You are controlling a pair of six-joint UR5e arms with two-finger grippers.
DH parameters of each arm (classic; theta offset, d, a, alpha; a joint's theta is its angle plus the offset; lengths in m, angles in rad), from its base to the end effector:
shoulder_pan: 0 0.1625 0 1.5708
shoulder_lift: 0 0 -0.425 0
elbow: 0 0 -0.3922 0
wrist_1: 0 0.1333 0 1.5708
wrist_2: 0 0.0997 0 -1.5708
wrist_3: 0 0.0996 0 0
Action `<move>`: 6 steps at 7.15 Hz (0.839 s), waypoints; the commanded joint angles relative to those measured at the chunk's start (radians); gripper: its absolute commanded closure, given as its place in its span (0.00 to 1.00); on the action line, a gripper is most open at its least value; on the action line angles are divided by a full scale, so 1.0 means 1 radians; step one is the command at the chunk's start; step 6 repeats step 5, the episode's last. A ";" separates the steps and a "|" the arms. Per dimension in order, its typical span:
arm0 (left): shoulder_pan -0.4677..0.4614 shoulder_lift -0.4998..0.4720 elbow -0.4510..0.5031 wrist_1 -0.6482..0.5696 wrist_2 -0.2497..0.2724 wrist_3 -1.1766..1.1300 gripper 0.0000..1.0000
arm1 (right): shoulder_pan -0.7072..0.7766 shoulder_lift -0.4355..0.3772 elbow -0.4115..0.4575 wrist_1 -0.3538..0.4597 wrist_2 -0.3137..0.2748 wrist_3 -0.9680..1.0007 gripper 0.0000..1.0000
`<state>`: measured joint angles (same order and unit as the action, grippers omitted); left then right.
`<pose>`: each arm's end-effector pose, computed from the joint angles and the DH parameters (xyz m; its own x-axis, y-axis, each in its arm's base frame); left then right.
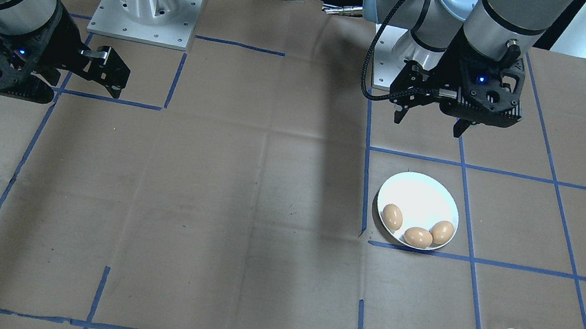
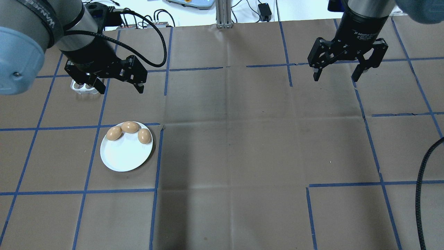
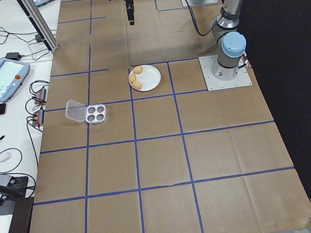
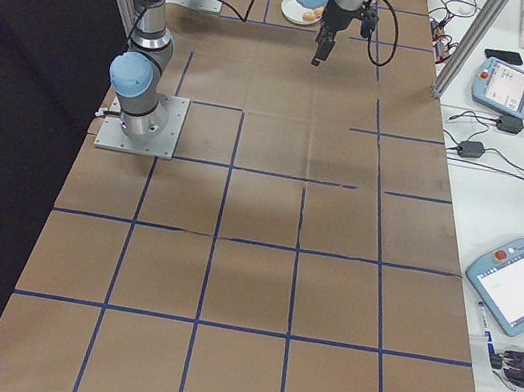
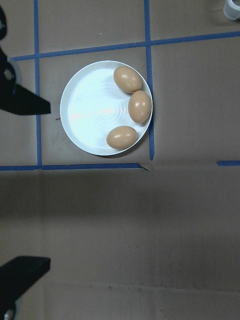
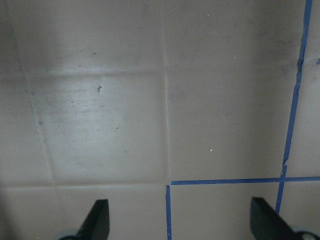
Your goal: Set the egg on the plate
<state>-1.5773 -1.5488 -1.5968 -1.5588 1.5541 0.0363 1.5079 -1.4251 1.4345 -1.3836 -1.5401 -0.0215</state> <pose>-0.1381 -0.4825 0.4870 -0.9989 0.0429 0.0164 0.0428 0.9990 -0.0086 0.1026 -0.5397 0.4622 -0.9983 0.0478 -0.0343 0.0402 0.9801 0.1946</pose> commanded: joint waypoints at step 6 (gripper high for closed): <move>-0.001 0.003 0.003 -0.013 0.003 -0.001 0.00 | 0.000 0.000 0.000 0.000 0.000 0.000 0.00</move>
